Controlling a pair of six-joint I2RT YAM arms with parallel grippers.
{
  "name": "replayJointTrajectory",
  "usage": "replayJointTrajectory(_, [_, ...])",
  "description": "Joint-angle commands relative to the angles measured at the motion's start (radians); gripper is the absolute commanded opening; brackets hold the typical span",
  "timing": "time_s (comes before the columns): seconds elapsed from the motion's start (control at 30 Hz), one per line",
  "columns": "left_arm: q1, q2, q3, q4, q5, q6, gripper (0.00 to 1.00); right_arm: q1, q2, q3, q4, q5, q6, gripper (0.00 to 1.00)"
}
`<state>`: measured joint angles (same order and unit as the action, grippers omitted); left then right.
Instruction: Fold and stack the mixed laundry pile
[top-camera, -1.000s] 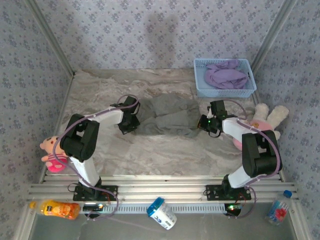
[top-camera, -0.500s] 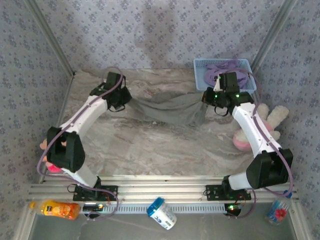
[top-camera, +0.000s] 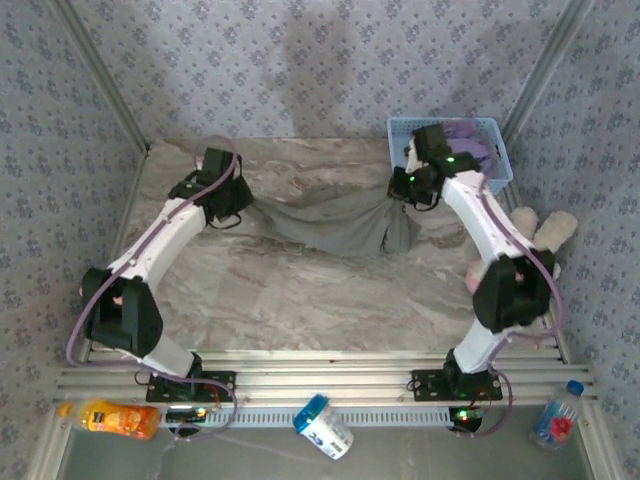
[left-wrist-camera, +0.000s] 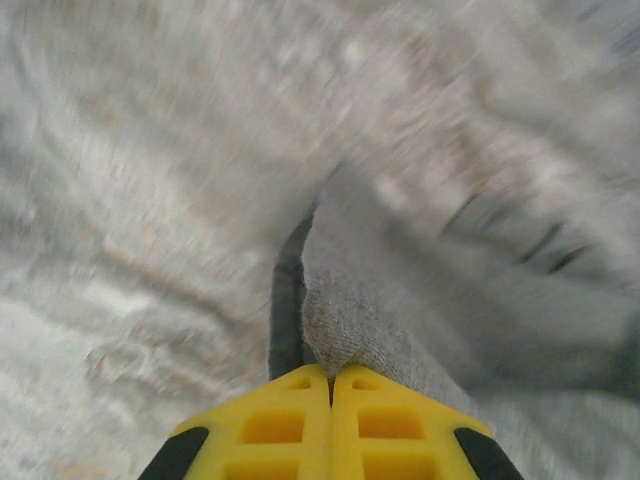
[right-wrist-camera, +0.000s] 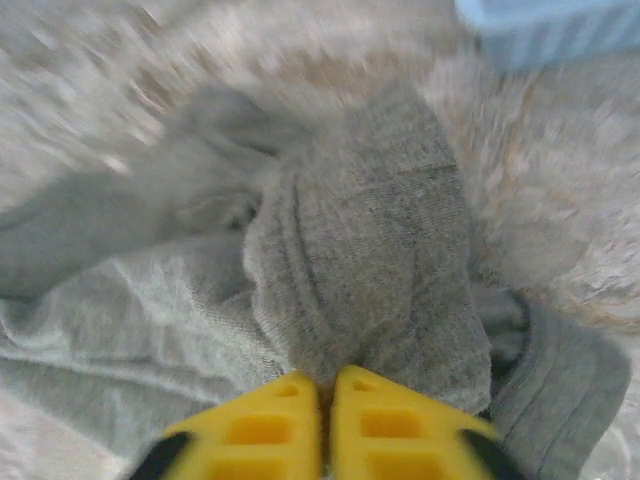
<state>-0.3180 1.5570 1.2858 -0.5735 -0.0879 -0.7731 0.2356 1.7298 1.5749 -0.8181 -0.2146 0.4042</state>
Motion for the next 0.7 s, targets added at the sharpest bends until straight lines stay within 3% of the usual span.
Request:
replayJointTrajectory(0.0, [0.002,0.001,-0.055,-0.031,-0.013,-0.03,0.0,0.005,0.05,-0.039,0.016,-0.022,-0.017,0.43])
replayJointTrajectory(0.1, [0.003,-0.02,-0.093,-0.028,-0.026,-0.023,0.0,0.005,-0.019,-0.134,0.088,-0.019,0.002,0.68])
replayJointTrajectory(0.13, [0.002,-0.025,-0.102,-0.03,-0.033,-0.021,0.0,0.0,-0.04,-0.163,0.107,-0.009,0.007,0.72])
replayJointTrajectory(0.4, [0.002,-0.004,-0.163,-0.033,-0.054,-0.018,0.0,-0.071,-0.043,-0.324,0.268,0.01,0.019,0.74])
replayJointTrajectory(0.67, [0.001,0.038,-0.187,-0.03,-0.025,-0.03,0.0,-0.059,0.108,-0.263,0.428,0.038,0.006,0.73])
